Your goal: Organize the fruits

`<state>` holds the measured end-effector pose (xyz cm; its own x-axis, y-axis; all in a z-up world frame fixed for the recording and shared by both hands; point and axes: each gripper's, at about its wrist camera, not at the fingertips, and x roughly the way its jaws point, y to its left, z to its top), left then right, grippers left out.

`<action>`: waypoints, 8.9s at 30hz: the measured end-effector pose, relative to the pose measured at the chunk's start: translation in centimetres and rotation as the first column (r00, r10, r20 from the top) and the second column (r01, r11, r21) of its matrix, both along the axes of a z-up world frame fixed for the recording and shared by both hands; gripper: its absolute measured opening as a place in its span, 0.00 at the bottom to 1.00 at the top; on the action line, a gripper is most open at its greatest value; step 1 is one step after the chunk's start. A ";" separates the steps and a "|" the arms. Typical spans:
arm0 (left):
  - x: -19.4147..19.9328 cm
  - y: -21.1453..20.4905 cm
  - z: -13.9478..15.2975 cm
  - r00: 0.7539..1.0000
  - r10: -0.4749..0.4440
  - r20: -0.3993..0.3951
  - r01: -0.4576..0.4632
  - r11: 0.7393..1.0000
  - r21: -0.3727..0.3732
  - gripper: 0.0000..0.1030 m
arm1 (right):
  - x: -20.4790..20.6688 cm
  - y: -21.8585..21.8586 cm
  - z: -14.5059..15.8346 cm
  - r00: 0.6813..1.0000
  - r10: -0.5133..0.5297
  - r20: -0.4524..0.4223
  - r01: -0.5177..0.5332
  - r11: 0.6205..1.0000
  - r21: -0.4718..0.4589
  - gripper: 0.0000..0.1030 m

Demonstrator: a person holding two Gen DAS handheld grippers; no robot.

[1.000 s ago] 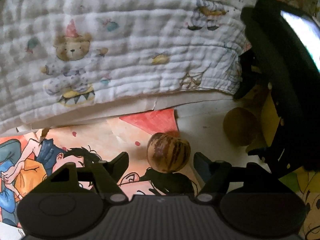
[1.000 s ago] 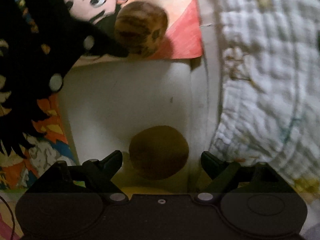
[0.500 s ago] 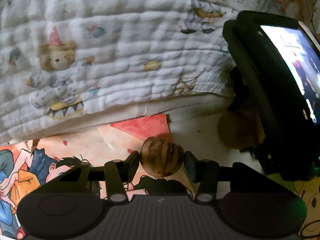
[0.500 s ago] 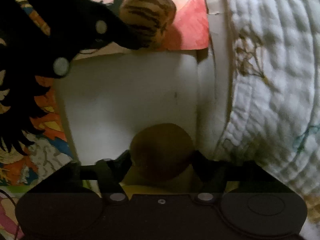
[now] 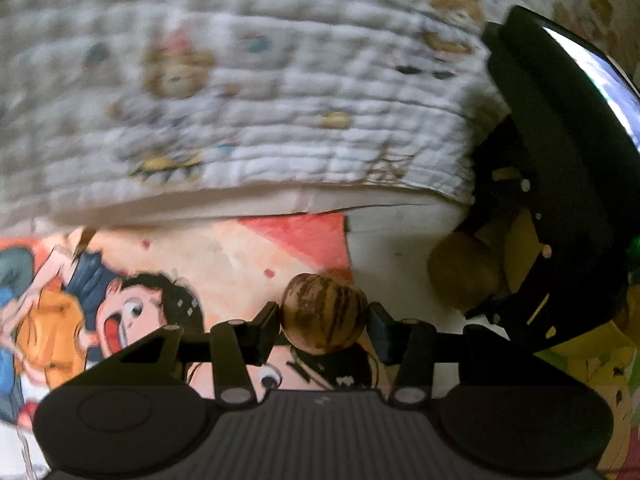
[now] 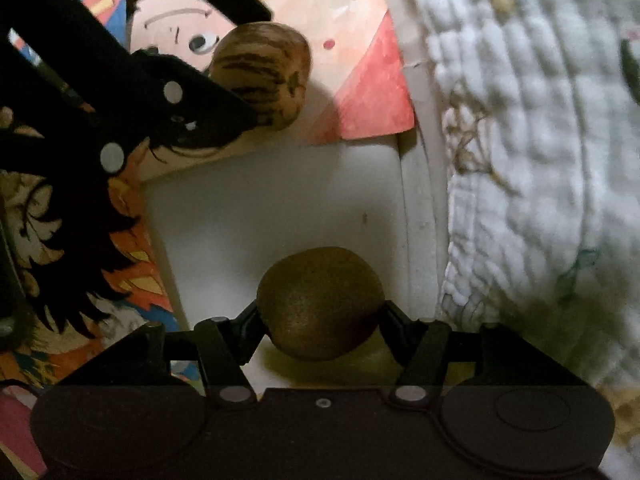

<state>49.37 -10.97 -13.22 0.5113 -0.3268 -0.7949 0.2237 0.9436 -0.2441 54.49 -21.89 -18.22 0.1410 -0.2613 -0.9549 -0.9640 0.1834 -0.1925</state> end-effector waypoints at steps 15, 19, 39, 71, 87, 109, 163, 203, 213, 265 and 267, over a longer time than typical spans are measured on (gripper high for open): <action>-2.6 2.2 0.8 0.999 0.043 -0.021 -0.044 0.999 -0.030 0.50 | -0.9 4.8 3.2 1.000 0.007 -0.011 -0.006 0.998 0.070 0.61; -3.4 2.8 0.9 0.998 0.053 -0.024 -0.053 0.998 -0.034 0.50 | -1.6 6.4 4.0 1.000 0.023 -0.014 -0.022 0.997 0.078 0.61; -7.8 5.6 3.3 1.000 0.011 -0.013 -0.011 1.000 -0.018 0.50 | -6.5 11.9 9.9 0.999 -0.046 -0.019 0.048 0.985 0.164 0.61; -18.4 5.3 5.2 0.988 -0.153 -0.005 0.153 0.988 -0.010 0.50 | -21.4 7.9 9.0 0.945 -0.313 -0.099 0.328 0.912 0.245 0.61; -21.2 4.9 5.3 0.987 -0.158 -0.027 0.157 0.987 -0.032 0.50 | -24.7 6.4 8.7 0.911 -0.401 -0.100 0.412 0.856 0.313 0.61; -25.1 7.9 4.5 0.992 0.008 -0.129 -0.019 0.996 -0.085 0.50 | -26.3 5.9 8.9 0.850 -0.518 -0.096 0.509 0.761 0.403 0.61; -22.0 7.7 1.6 0.948 0.130 -0.290 -0.142 0.990 -0.021 0.52 | -26.8 2.5 6.9 0.462 -0.874 -0.149 0.772 0.313 0.553 0.63; -26.2 10.9 8.1 0.984 0.119 -0.133 -0.121 0.993 -0.008 0.96 | -33.4 3.0 13.6 0.270 -0.952 -0.142 0.695 0.091 0.713 0.93; -29.8 12.4 10.1 0.996 0.090 -0.021 -0.090 0.996 0.006 0.97 | -37.1 5.1 16.3 0.283 -0.955 -0.090 0.607 0.105 0.787 0.99; -44.5 11.5 10.2 0.979 0.158 0.131 -0.165 0.985 0.046 0.99 | -49.4 2.6 17.3 0.325 -0.944 -0.056 0.532 0.133 0.836 0.99; -44.9 11.4 10.1 0.979 0.155 0.130 -0.163 0.985 0.051 0.99 | -49.9 2.6 17.1 0.326 -0.944 -0.053 0.533 0.137 0.835 0.99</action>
